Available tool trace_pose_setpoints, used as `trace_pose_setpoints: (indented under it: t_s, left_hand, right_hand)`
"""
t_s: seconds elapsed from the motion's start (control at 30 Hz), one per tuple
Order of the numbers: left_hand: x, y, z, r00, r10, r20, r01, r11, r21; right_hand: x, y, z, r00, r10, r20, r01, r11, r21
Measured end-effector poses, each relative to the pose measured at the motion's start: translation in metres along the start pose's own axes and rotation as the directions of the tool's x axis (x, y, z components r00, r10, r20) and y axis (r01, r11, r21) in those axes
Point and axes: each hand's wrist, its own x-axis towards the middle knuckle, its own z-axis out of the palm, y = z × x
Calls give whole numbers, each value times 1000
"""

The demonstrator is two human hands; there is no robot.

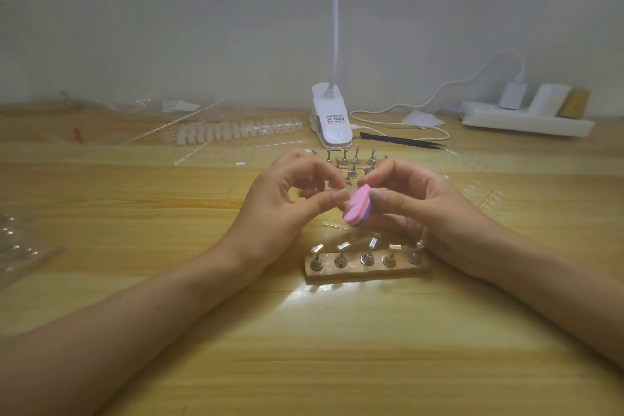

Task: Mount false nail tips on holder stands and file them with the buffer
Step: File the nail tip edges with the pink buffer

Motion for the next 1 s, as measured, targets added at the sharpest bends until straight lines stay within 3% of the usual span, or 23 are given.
trace_pose_setpoints:
  t_s: [0.2,0.37,0.43,0.5,0.6,0.67,0.73,0.77,0.87,1.0]
  left_hand:
    - [0,2,0,1000,-7,8,7,1000,-4]
    - [-2,2,-1,998,-58,22,58,998,-32]
    - [-2,2,-2,995,-94,37,96,993,-71]
    - [-3,4,-4,991,-114,69,121,987,-103]
    - [-4,5,-6,985,-136,108,152,976,-154]
    - [-4,5,-8,983,-141,115,159,973,-170]
    - [-4,6,-9,981,-142,132,162,974,-160]
    - [-4,6,-10,979,-140,145,162,976,-149]
    - [-3,8,-11,973,-149,174,174,975,-136]
    - [-1,10,-18,960,-139,242,174,976,-130]
  right_hand:
    - [-1,0,-2,1000,3,20,-3,1000,6]
    - [2,-6,-11,973,-99,-206,121,988,95]
    - [-2,-16,-24,963,-167,-210,181,982,47]
    - [-7,-26,-39,980,-182,-84,169,975,-145]
    - [-12,-38,-54,990,-76,116,128,819,-560]
    - [-13,-47,-60,990,-76,120,142,580,-802]
    - [-14,-57,-56,976,-164,144,192,330,-924]
    - [-15,-60,-49,955,-235,181,248,301,-921]
    - [-17,-59,-14,879,-362,311,440,362,-822]
    - [-16,-42,22,832,-437,341,468,224,-855]
